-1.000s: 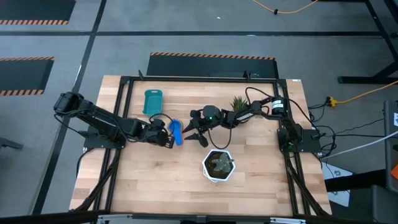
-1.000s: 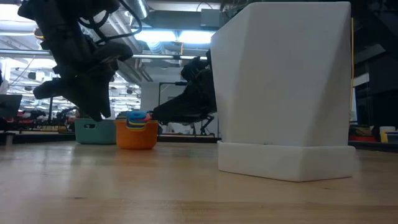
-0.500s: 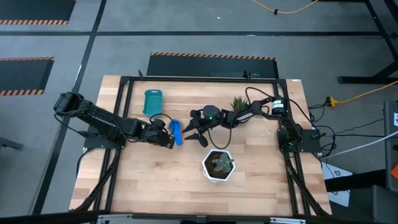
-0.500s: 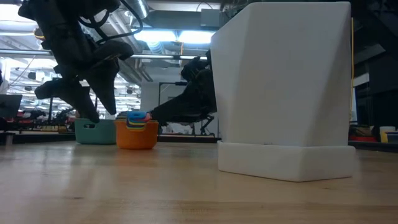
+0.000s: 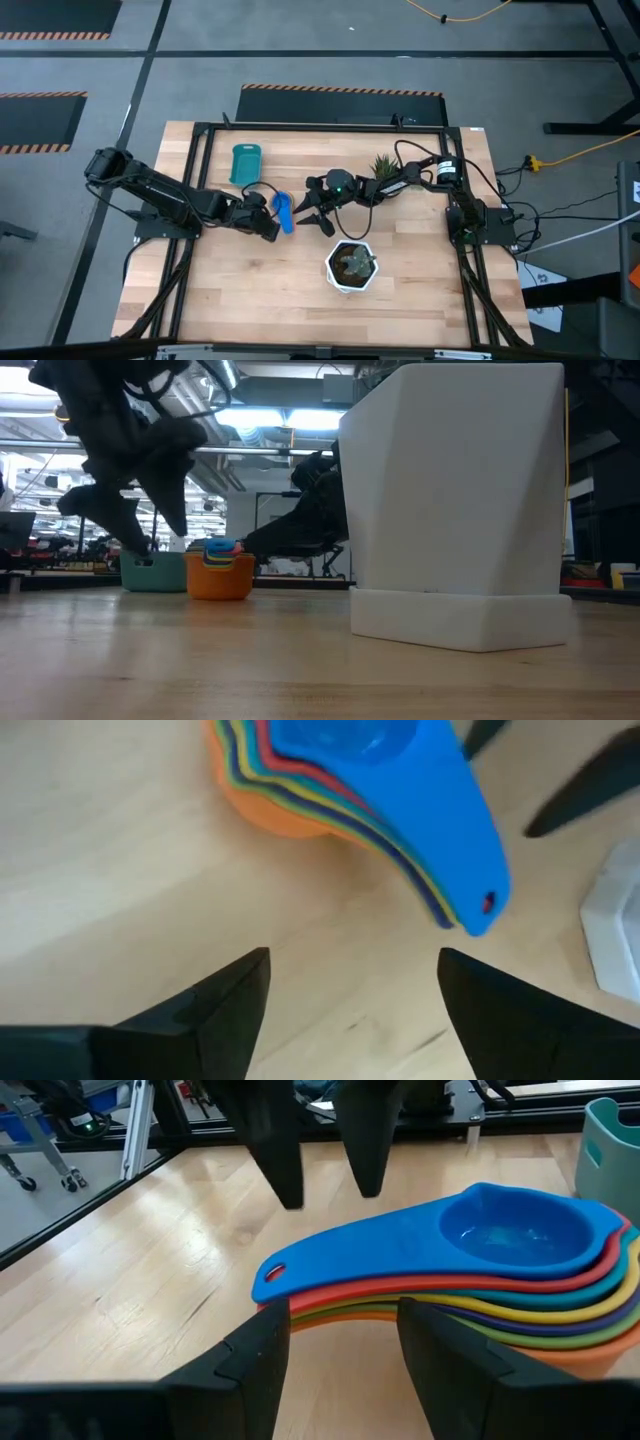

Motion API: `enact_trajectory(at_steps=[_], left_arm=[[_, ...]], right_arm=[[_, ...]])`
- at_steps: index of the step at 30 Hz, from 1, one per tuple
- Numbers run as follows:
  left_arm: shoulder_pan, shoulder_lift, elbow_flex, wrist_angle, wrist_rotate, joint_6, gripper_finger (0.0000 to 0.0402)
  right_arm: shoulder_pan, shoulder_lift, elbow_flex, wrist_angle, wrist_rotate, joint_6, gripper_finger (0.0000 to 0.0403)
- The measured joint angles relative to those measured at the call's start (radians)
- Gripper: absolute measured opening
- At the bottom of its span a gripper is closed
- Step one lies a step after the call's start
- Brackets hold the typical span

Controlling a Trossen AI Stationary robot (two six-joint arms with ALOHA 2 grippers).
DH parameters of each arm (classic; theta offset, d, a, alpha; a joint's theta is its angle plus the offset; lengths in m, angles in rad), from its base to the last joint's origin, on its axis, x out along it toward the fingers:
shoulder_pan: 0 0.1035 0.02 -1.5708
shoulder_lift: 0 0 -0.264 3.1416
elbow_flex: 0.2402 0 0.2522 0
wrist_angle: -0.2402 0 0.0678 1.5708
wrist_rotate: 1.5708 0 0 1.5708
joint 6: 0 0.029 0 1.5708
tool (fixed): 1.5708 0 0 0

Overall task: Nest measuring cups in basket
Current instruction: Put the nested measuring cups into the green bin

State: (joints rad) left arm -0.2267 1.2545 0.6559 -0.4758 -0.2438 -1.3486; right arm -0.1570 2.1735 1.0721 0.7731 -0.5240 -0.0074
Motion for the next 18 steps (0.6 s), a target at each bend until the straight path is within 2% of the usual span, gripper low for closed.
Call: enact_trajectory(at_steps=[4,14,18], left_arm=[[-0.003,-0.075,0.0,-0.015,-0.039,0.062,0.0279],[-0.029,-0.352,-0.001,-0.201,-0.046,0.138,0.0279],[-0.057,-0.422,-0.085,-0.136,-0.054,0.119,0.0281]], right_arm=[[0.0,0.0,0.0,0.0,-0.001,0.004,0.019],[0.0,0.0,0.0,0.0,-0.002,0.004,0.019],[0.0,0.0,0.0,0.0,-0.001,0.006,0.019]])
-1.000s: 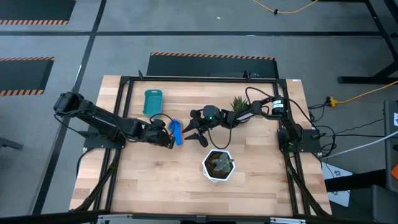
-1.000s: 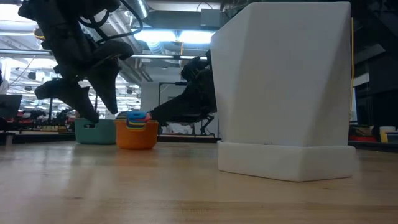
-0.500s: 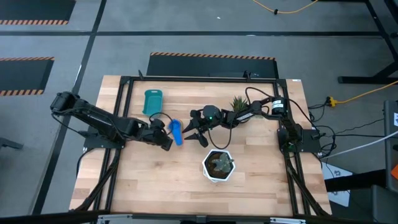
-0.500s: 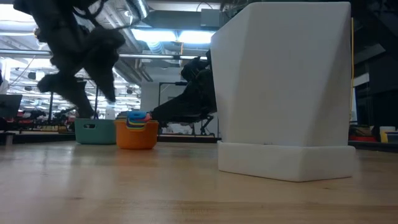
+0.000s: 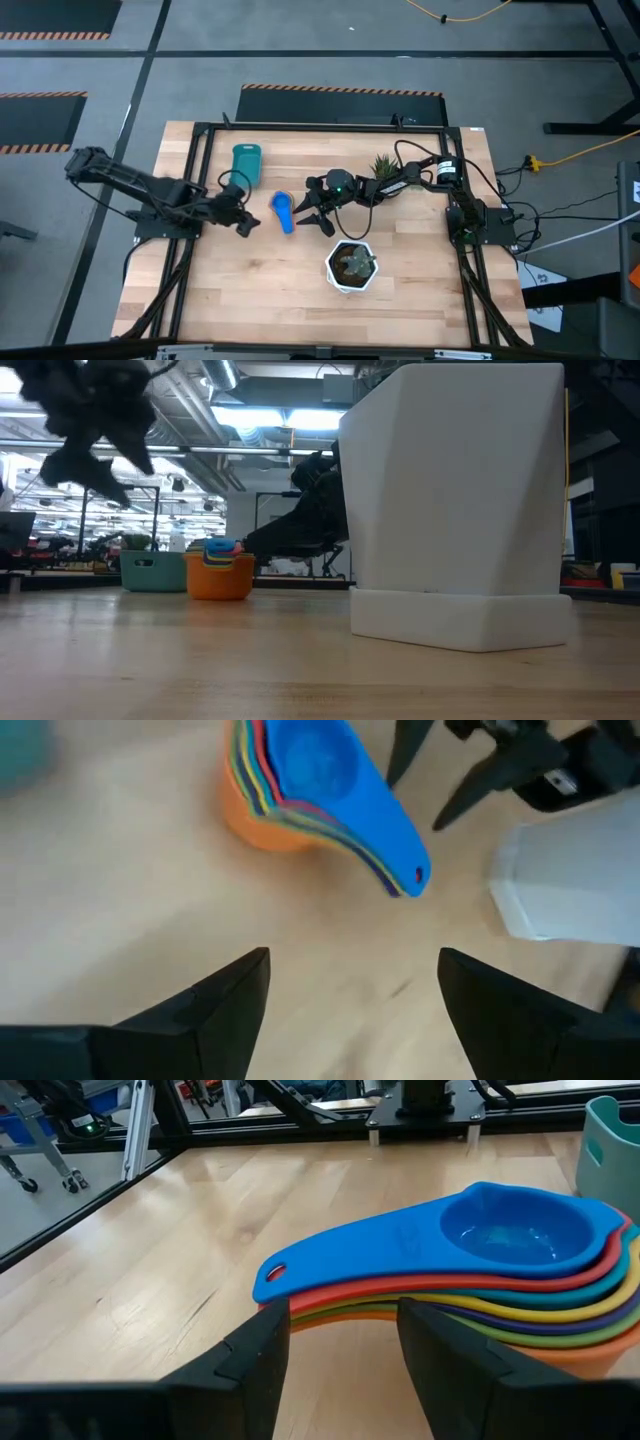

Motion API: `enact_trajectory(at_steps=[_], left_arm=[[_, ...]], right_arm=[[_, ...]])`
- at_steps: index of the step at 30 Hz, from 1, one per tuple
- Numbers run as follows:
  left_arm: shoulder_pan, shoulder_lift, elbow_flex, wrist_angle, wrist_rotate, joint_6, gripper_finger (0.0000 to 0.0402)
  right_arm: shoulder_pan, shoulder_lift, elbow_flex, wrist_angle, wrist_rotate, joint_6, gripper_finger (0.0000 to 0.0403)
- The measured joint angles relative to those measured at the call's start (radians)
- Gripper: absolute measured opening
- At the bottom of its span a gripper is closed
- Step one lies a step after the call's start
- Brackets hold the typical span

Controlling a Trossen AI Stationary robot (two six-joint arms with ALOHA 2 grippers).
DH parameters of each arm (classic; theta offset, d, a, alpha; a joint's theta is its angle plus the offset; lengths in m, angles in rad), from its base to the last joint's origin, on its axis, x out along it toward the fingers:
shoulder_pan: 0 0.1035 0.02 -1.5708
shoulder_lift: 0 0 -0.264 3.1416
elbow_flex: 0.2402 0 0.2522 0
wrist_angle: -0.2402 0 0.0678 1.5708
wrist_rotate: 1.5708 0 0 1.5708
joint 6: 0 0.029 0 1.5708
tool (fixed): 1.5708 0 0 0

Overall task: Nest measuring cups in basket
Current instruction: Put the nested measuring cups into the green bin

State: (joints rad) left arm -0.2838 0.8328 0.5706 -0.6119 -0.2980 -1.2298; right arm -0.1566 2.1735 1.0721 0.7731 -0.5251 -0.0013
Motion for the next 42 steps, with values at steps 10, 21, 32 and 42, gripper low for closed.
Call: enact_trajectory(at_steps=[10,21,32,42], left_arm=[[-0.031,-0.037,-0.442,0.846,-0.024,-0.123,0.0281],[-0.031,0.056,-0.491,0.973,-0.096,-0.178,0.0278],[-0.03,0.309,-0.491,1.256,-0.105,-0.224,0.0278],[-0.02,0.547,-0.371,1.313,-0.106,-0.238,0.0278]], right_arm=[[0.0,0.0,0.0,0.0,0.002,0.0,0.019],[-0.004,0.0,0.0,0.0,0.009,-0.003,0.019],[-0.012,0.0,0.0,-0.074,0.011,-0.01,0.019],[-0.012,0.0,-0.001,-0.11,0.011,-0.034,0.019]])
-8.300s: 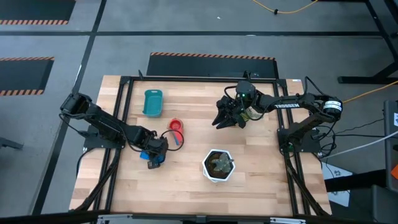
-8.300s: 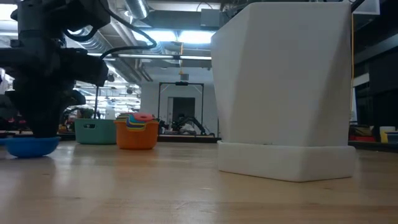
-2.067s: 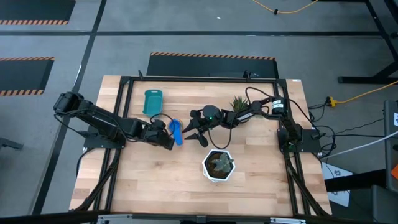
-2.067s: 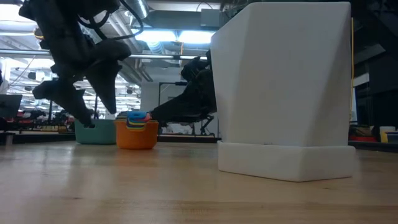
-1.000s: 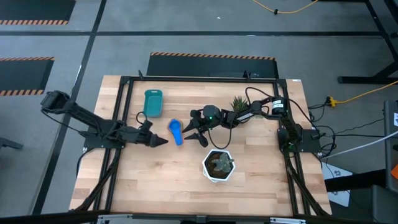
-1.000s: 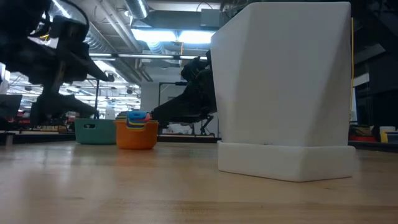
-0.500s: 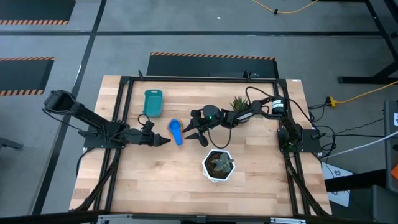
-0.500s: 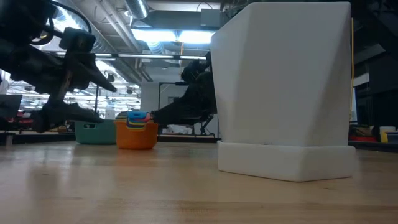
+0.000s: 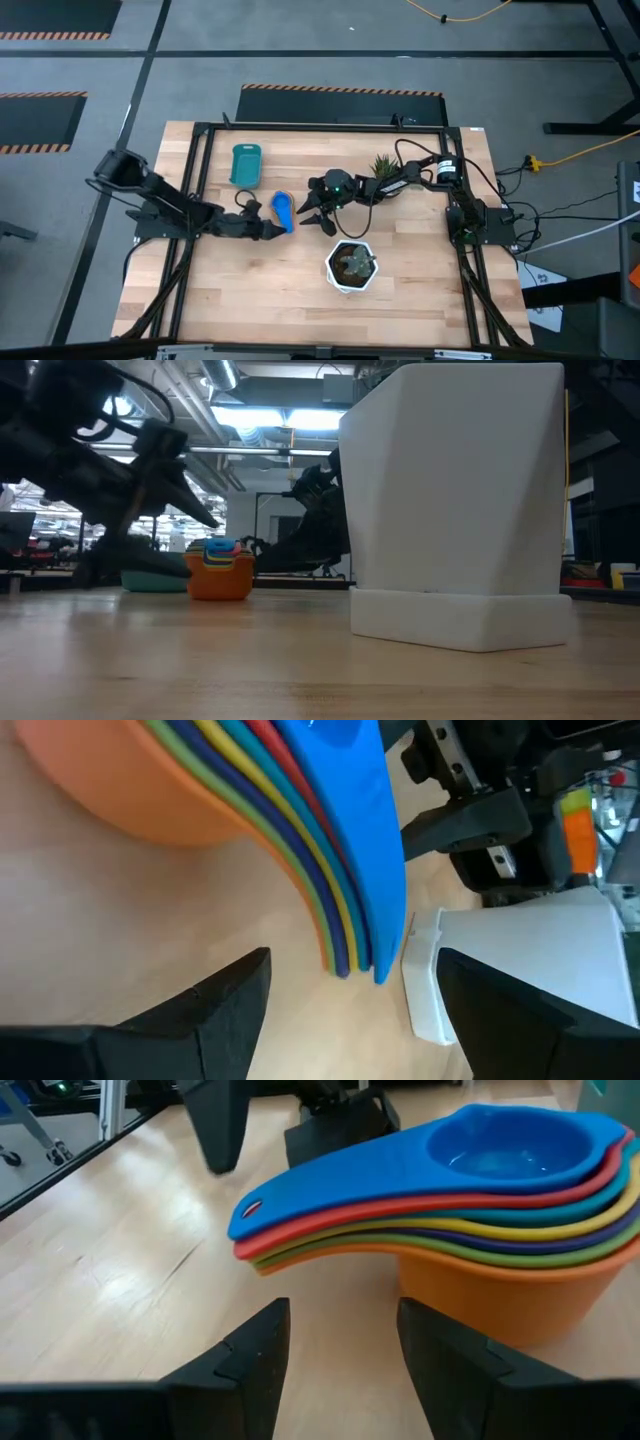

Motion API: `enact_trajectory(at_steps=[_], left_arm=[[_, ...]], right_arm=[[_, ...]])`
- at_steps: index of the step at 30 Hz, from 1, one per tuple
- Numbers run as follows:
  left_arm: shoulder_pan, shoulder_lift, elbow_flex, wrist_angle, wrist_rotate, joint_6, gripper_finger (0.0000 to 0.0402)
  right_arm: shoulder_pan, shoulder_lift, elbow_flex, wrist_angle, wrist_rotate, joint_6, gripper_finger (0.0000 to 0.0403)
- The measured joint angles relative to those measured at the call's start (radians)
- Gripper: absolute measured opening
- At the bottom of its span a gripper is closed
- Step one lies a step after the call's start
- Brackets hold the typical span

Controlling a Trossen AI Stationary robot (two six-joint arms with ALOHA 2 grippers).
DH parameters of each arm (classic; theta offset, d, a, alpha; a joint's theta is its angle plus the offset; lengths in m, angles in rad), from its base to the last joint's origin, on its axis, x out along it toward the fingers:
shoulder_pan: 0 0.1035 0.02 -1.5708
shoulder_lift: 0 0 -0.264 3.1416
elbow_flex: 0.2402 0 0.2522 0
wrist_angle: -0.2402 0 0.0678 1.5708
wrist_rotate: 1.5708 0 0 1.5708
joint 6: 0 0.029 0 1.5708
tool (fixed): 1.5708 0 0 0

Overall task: Nest measuring cups in basket
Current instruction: Put the nested measuring cups into the green bin

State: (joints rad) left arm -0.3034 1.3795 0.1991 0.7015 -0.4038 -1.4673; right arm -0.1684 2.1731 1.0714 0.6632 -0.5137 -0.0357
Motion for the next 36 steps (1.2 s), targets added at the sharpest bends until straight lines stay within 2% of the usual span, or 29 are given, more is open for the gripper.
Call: enact_trajectory(at_steps=[18,36], left_arm=[[0.087,0.185,0.033,0.199,0.015,-0.018,0.0278],[0.096,0.188,0.034,0.213,0.027,-0.017,0.0278]], right_arm=[[0.001,0.0,0.0,-0.004,-0.001,0.0,0.019],[0.001,0.0,0.0,-0.004,-0.001,-0.002,0.019]])
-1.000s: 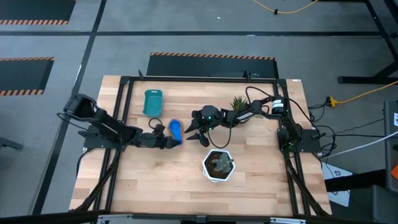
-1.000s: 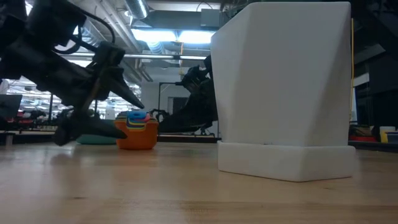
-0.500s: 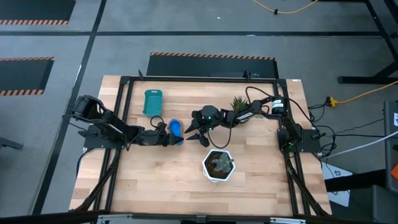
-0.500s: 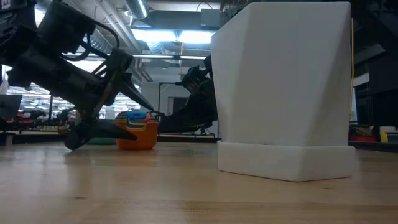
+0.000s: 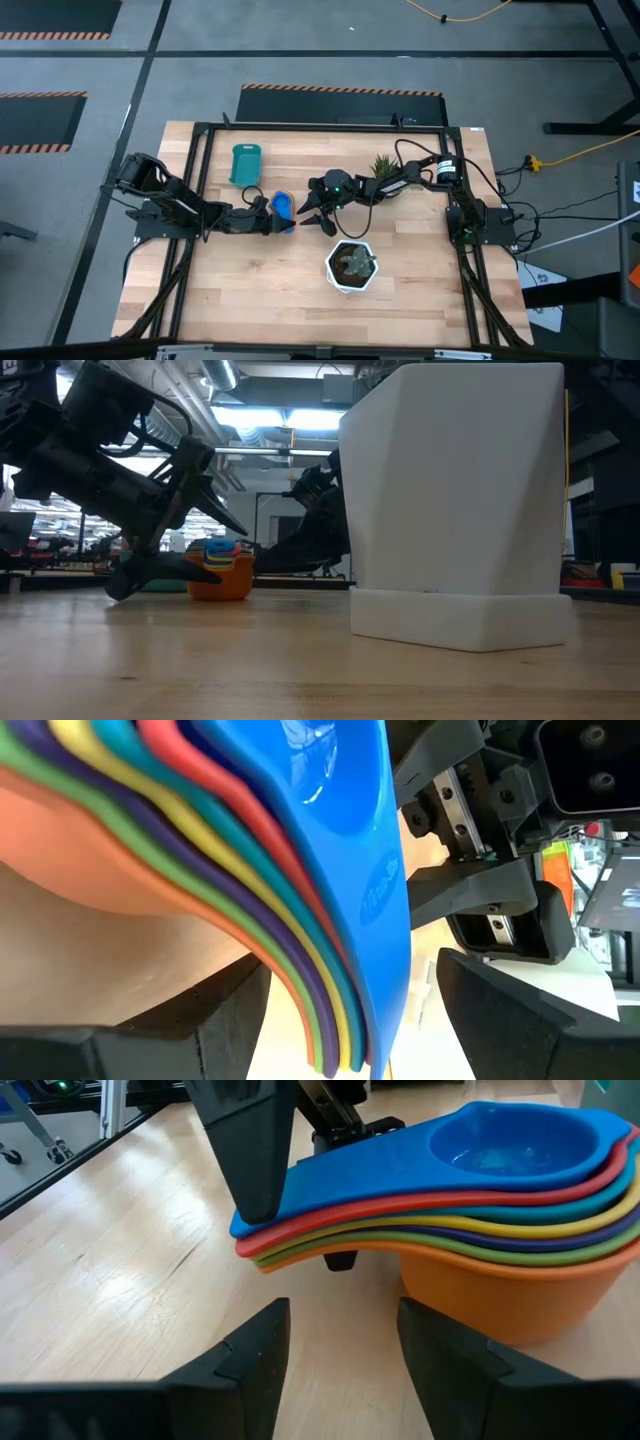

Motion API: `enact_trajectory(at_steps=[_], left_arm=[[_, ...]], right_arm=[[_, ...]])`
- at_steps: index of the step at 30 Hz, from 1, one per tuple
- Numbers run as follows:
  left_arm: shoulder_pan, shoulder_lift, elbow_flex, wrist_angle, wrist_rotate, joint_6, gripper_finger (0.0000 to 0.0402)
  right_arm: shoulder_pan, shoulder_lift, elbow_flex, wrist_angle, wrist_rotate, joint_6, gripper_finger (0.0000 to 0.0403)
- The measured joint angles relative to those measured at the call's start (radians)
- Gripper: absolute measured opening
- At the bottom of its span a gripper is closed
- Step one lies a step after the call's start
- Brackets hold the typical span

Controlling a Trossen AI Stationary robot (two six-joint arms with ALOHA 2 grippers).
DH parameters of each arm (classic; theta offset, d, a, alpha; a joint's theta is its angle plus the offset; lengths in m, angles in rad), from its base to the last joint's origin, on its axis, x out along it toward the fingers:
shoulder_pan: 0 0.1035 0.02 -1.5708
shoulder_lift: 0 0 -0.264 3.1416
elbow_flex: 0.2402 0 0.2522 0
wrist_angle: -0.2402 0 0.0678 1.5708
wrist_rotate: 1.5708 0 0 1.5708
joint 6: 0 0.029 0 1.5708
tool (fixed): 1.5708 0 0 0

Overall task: Nest measuring cups in basket
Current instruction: Put the nested measuring cups into the green bin

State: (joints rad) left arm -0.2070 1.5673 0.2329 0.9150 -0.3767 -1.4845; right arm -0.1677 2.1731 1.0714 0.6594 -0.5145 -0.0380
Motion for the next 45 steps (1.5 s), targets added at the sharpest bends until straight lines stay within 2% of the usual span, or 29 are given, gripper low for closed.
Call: enact_trajectory(at_steps=[15,33,45], left_arm=[[0.0,0.0,-0.001,-0.001,-0.006,-0.002,0.0271],[0.0,0.0,-0.001,-0.001,-0.007,-0.001,0.0179],[-0.001,0.0,-0.001,0.007,-0.01,0.004,0.0094]], right_arm=[[0.0,0.0,0.0,0.0,0.0,0.0,0.019],[0.0,0.0,0.0,0.0,0.0,-0.001,0.019],[0.0,0.0,0.0,0.0,0.0,-0.001,0.019]])
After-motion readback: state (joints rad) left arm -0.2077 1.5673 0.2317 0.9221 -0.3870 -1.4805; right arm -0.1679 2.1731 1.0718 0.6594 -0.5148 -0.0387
